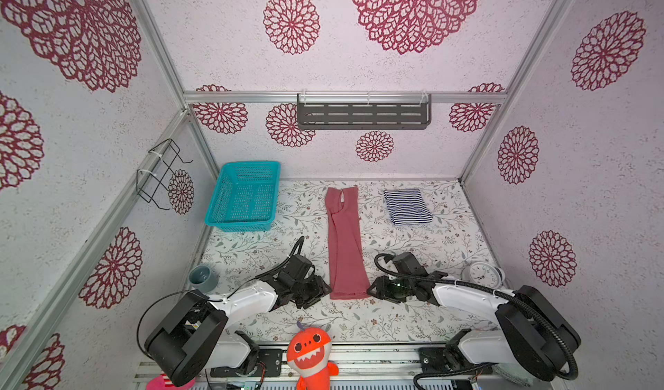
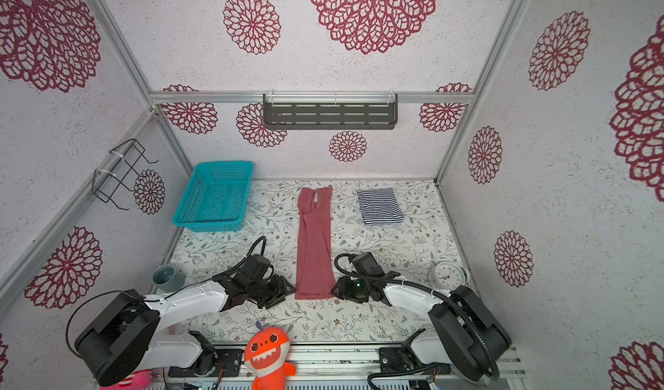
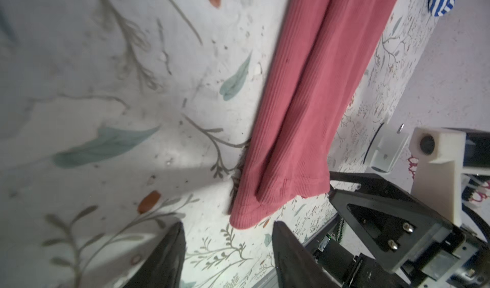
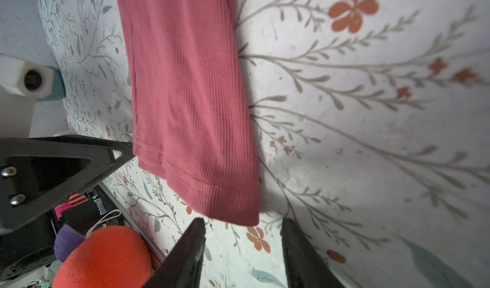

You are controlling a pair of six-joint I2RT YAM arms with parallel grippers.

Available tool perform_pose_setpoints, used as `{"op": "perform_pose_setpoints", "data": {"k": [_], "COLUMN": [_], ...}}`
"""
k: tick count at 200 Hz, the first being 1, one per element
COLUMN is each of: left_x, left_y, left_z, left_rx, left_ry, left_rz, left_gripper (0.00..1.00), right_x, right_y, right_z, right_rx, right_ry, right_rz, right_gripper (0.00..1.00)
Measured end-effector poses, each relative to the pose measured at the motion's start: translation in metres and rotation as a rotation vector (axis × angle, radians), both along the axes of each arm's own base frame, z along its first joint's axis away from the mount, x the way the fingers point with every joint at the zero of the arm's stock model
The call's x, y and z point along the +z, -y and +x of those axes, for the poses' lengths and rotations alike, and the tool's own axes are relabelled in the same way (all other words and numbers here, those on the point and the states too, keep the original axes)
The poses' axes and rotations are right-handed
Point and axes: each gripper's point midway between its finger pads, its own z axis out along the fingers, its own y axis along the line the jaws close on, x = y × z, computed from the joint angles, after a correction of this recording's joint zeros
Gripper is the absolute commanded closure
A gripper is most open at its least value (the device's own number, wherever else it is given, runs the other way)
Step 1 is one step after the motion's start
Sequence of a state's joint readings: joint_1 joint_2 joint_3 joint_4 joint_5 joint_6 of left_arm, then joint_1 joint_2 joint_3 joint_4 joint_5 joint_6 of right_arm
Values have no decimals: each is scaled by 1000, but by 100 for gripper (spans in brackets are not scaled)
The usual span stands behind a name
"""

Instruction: Fold and stack the tank tops

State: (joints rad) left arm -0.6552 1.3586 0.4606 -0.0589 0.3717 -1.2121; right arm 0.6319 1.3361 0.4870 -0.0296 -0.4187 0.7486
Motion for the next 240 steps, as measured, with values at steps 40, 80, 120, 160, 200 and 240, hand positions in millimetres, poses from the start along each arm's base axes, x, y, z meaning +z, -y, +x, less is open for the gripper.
{"op": "perform_pose_setpoints", "data": {"k": [40,80,120,160,200,240], "left_x": [-4,-7,-9,-14,-11,17], "left_y": [9,13,19,15,15,16], "left_z": [-1,0,7,6,1,-9], "left_rx": [4,8,5,12,18,19], "left_ry": [-16,-23,-19,-25,-18,35], "left_rz": [-36,-48,-52,-23,-2,1], "left_gripper": [59,67,78,100,100,100], "right_x": [0,-1,-3,-6,-4,16], "right_y": [-4,-8,-12,-14,-15,-21], "right_z": [8,9,9,7,-1,-21], "right_rx": [-4,1,3,3,28,88], "right_ry": [19,24,24,9,13,31], "right_rz": [22,47,65,65,52,60], "right_gripper": [53,57,66,91,100,100]}}
